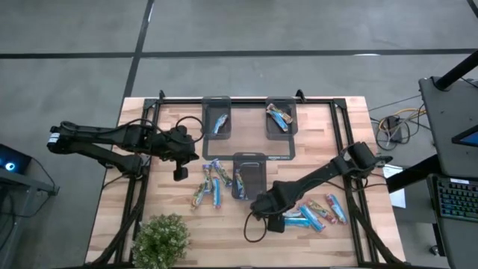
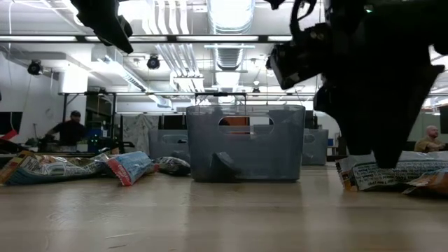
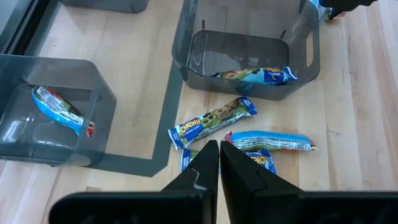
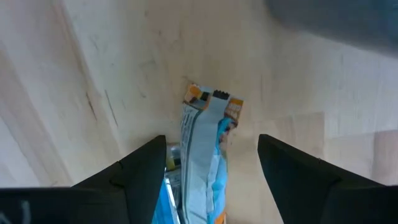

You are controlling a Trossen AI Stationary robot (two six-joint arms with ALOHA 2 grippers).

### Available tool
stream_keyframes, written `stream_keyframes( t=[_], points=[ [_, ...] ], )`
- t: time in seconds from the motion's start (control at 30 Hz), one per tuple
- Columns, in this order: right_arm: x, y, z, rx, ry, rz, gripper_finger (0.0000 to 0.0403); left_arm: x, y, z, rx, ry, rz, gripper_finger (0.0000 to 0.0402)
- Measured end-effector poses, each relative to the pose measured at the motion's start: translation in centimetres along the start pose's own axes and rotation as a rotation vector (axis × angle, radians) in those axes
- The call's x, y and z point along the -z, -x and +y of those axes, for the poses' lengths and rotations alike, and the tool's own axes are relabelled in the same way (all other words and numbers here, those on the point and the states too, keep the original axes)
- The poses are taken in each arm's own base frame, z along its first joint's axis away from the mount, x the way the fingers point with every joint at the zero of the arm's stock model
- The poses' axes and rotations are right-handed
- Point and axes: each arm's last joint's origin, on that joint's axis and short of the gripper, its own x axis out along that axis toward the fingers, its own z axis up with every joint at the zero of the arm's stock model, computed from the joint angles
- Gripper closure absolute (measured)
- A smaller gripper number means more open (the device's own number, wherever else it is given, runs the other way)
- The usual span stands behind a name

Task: Pick and place Granola Bars by type
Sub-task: Put the yellow granola bar into the right black bin

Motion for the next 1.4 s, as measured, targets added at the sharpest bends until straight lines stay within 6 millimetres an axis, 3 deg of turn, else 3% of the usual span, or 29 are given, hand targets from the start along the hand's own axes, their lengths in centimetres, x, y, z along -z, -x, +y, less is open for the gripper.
stream_keyframes(
  t=[1.13, 1.4],
  points=[
    [1.6, -2.4, -0.5, 0.028, 0.013, -0.083, 0.0166, 0.0, 0.0, 0.0, 0.000, 0.003, 0.000, 0.0401],
    [1.7, -2.6, -0.5, 0.018, 0.014, -0.074, 0.0213, 0.0, 0.0, 0.0, 0.000, 0.002, 0.000, 0.0401]
  ],
)
